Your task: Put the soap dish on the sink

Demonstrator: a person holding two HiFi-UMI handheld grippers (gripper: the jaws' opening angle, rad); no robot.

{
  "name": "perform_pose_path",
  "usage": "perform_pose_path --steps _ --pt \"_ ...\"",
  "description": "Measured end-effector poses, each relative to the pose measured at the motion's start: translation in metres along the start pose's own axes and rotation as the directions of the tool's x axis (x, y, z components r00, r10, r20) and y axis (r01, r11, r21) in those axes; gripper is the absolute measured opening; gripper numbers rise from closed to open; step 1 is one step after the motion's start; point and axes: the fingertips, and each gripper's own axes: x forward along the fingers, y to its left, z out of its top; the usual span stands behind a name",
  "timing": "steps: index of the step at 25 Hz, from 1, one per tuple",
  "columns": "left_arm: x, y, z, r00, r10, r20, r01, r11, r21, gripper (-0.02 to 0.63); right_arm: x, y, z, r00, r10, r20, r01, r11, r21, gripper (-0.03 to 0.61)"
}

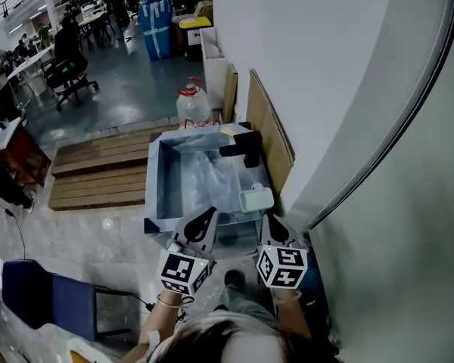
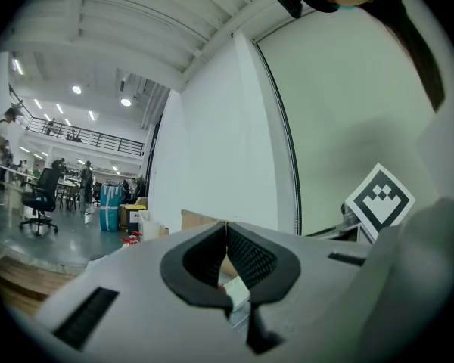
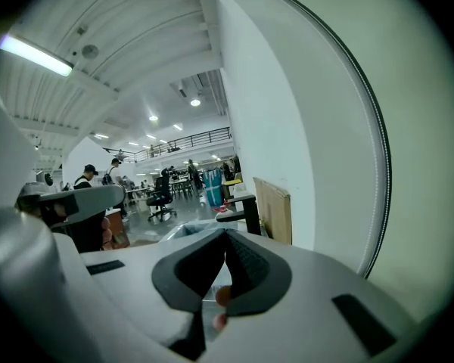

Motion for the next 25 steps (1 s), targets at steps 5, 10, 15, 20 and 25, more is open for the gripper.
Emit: perform_pose_path --steps 5,10,15,20,25 --pt "-0.017 -0.003 0.003 1.0 0.009 0.006 -0.009 1.0 0.001 0.009 -0.015 0.014 0.01 0.999 0.022 0.033 -0.02 0.999 -0.049 0.026" --pt "-0.033 -0.008 0.004 1.0 0.011 0.013 -0.011 1.0 0.008 0.009 -0.031 0.026 0.017 0.997 0.036 0.074 -0.029 0.995 -0.093 0.026" --pt "-0.049 -0.017 0.009 1.0 0.006 0.014 -0.006 1.0 0.01 0.009 -0.048 0.037 0.027 0.993 0.041 0.107 -0.026 0.99 -0.137 0.026" --pt "-0.064 -0.023 0.011 1.0 0.009 0.03 -0.009 1.0 0.012 0.009 -0.063 0.046 0.029 0.991 0.048 0.128 -0.027 0.987 -0.161 0.026" --pt "-0.076 -0.029 0.012 0.999 0.001 0.035 -0.002 1.0 0.022 0.009 -0.076 0.053 0.03 0.987 0.049 0.153 -0.017 0.979 -0.204 0.026"
